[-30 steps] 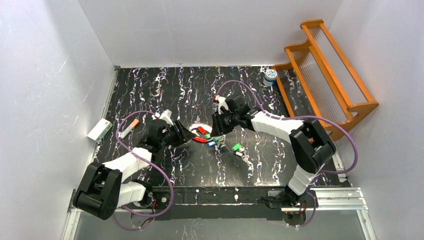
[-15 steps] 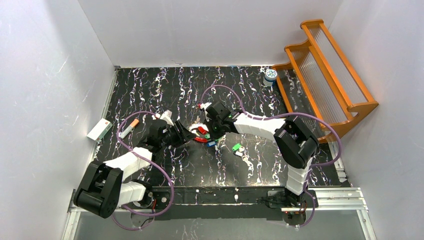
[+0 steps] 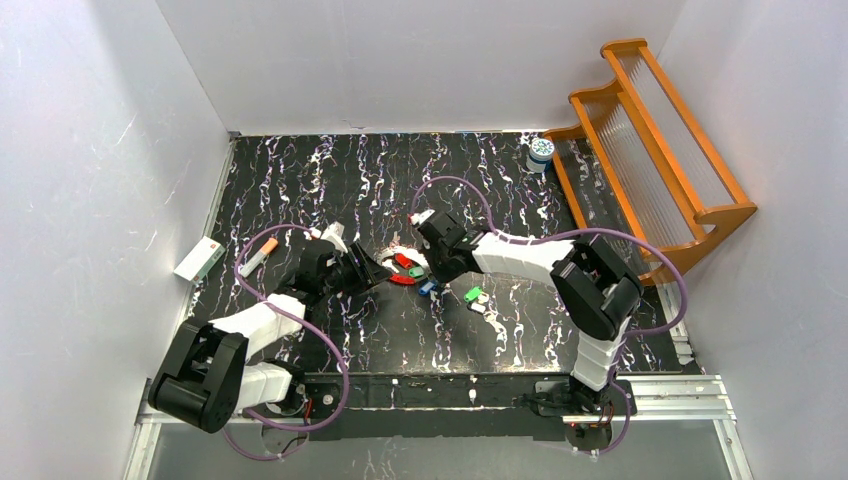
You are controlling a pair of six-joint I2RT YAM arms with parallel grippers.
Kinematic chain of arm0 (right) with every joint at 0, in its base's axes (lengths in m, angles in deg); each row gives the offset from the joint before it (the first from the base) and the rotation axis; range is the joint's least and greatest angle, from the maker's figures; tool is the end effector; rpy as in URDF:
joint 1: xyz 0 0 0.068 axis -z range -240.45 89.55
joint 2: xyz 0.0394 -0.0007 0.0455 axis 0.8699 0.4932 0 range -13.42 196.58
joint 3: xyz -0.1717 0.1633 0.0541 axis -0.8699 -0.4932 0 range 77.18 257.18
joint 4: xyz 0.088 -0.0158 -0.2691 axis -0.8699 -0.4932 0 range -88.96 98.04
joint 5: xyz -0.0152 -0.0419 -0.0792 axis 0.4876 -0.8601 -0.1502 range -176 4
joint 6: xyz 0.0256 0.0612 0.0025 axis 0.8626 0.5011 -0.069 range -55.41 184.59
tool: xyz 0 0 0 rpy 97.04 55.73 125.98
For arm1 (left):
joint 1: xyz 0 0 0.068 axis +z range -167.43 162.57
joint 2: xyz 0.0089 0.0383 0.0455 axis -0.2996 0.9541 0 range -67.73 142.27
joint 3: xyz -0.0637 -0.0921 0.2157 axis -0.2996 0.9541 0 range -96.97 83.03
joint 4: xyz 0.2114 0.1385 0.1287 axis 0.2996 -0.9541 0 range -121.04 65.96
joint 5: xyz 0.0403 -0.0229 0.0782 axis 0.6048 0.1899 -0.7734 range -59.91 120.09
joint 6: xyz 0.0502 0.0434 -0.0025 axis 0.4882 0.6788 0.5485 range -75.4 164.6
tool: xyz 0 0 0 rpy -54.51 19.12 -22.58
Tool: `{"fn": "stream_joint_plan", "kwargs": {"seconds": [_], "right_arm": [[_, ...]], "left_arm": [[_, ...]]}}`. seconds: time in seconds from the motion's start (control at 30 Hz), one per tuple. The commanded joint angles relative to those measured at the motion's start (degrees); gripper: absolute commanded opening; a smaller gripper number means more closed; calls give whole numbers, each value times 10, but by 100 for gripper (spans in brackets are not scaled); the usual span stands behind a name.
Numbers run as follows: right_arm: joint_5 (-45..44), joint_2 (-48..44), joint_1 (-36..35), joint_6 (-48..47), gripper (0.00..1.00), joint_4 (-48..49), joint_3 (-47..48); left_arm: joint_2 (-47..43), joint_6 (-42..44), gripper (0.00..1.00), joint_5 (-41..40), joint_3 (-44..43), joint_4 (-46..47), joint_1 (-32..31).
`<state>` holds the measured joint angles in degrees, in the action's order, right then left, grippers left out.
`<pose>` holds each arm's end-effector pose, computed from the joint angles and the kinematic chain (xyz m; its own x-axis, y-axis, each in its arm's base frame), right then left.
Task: Put the keys on the keyring
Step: Adjust the keyring at the center of the board.
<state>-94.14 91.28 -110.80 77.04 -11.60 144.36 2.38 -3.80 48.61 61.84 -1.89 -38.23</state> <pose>0.2590 0.3009 0.1171 -0.6773 -0.4828 -0.5552 -0.5808 0.8140 0.0007 0.2491 -0.1125 0.1138 -0.7295 -0.4814 -0.4858 0.0847 0.6412 -0.7626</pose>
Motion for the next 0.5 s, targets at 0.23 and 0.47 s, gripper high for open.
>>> {"fn": "stream_joint_plan", "kwargs": {"seconds": [0.23,0.47], "right_arm": [[-95,-50,20,-3,1,-25,-26],[28,-65,52,11,31,12,-19]], "left_arm": [[16,4,46,6,-10,-14,-1],[11,-4,46,5,-4,-8,-1]]}}
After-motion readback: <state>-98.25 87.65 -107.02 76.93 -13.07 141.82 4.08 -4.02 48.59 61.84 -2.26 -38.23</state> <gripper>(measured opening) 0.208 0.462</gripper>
